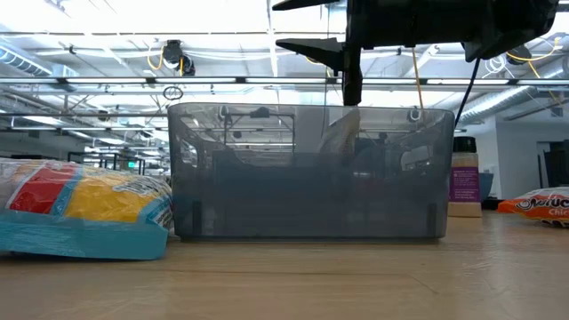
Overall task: Pick & Place Food Item
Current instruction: Put the green seasoning bottle into the bottom black bin
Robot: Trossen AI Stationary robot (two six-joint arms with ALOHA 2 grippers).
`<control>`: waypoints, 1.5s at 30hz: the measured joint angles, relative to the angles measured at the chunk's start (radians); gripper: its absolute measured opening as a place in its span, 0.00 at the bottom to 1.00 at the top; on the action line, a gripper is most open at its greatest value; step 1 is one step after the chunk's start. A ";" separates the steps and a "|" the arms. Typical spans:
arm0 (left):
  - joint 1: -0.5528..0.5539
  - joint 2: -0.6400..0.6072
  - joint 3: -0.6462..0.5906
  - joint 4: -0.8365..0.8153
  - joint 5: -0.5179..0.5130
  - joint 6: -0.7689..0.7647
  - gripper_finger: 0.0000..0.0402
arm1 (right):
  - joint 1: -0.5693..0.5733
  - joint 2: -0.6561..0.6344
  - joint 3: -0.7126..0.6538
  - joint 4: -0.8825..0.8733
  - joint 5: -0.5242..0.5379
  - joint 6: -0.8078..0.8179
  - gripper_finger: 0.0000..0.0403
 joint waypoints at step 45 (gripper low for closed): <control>0.286 0.000 -0.069 0.297 0.101 0.745 0.53 | -0.040 0.000 0.000 -0.083 0.000 0.022 0.40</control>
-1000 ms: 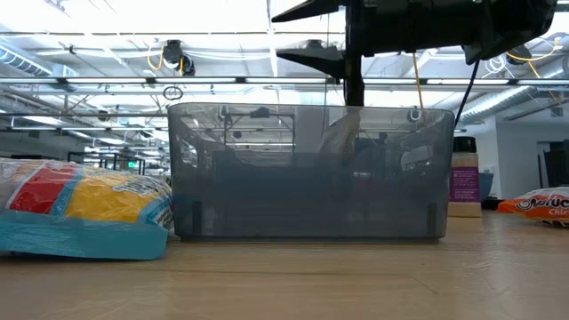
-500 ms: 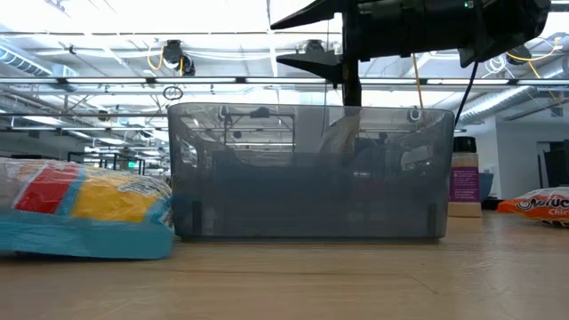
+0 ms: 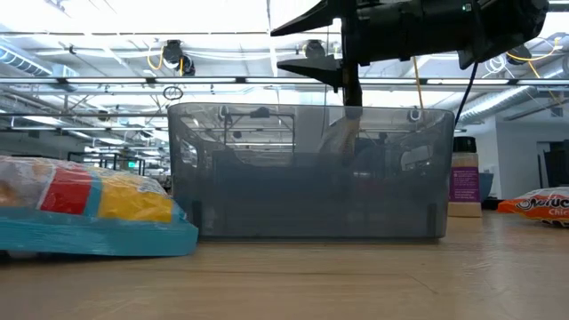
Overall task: Pick & Place Food Item
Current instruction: Put the green seasoning bottle into the bottom black bin
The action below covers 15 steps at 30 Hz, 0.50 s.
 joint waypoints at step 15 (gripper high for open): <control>0.040 0.000 0.000 -0.015 0.055 0.055 0.53 | 0.000 0.000 0.000 0.000 0.000 0.000 0.40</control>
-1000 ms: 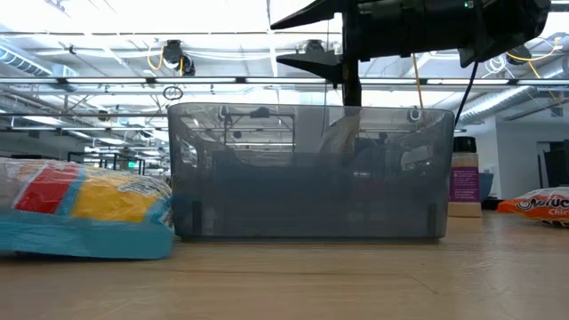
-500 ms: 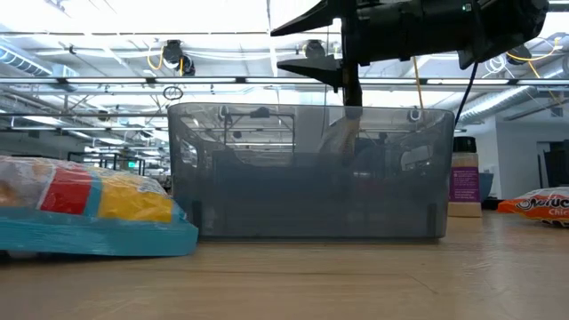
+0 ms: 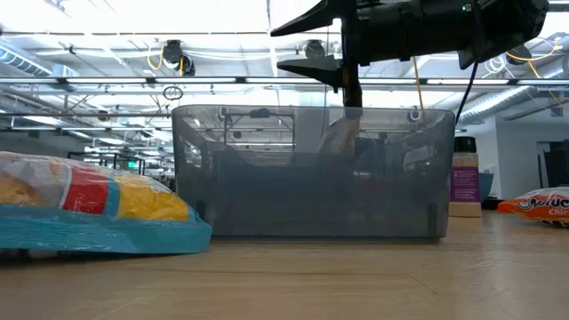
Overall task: Pick & Place Food Item
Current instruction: Put the green seasoning bottle into the bottom black bin
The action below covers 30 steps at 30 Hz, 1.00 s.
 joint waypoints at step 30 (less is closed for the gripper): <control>-0.184 0.000 0.000 -0.168 0.233 -0.338 0.58 | 0.000 0.000 0.000 -0.013 -0.001 -0.015 0.40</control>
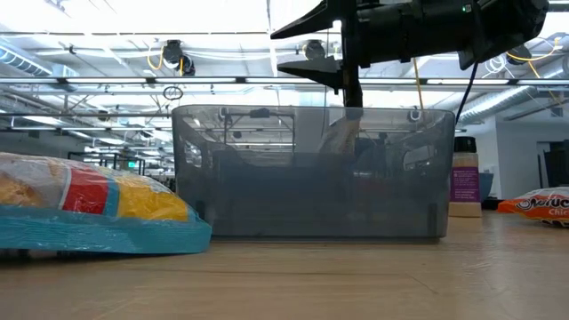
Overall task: Pick & Place Food Item
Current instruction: Put the green seasoning bottle into the bottom black bin
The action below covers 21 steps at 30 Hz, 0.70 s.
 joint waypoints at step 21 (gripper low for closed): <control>0.020 0.000 0.000 0.043 -0.011 -0.042 0.69 | 0.000 0.000 0.000 -0.014 0.001 -0.004 0.40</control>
